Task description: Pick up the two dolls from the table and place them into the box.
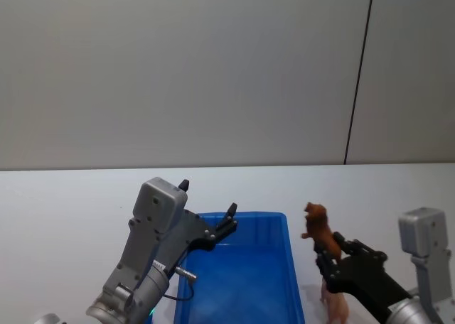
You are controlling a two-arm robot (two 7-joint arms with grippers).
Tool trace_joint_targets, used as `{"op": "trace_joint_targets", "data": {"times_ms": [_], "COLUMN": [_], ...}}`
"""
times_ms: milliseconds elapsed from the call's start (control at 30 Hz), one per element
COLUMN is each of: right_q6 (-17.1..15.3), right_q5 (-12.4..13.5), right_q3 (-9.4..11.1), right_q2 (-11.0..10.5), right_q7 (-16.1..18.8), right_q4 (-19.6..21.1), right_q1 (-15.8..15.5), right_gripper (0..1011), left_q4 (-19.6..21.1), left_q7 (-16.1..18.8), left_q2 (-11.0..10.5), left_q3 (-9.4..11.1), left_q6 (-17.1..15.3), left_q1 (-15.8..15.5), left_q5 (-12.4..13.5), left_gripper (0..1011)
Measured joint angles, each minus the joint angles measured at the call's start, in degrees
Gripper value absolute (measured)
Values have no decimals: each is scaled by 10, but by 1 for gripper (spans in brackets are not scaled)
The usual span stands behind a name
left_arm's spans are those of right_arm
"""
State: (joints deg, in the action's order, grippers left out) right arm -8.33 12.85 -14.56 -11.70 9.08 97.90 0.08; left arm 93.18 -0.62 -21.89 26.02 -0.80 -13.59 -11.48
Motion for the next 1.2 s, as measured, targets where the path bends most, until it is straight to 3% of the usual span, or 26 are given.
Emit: {"op": "trace_joint_targets", "data": {"times_ms": [433,700,933,1200], "right_q6": [4,1,-4,-10], "right_q5": [5,1,-7,-17], "right_q3": [-11,-24,-32,-36], "right_q2": [21,44,56,58], "right_q7": [113,173,181,149], "right_q4": [-50,-103,-129,-130], "right_q1": [54,96,115,113], "right_gripper": [321,549,767,985], "left_q4": [0,0,0,0], "left_q7": [0,0,0,0], "left_q2": [0,0,0,0], "left_q3": [0,0,0,0], "left_q6": [0,0,0,0], "left_q1": [0,0,0,0], "left_q5": [0,0,0,0], "left_gripper": [1001,1001,1001,1001]}}
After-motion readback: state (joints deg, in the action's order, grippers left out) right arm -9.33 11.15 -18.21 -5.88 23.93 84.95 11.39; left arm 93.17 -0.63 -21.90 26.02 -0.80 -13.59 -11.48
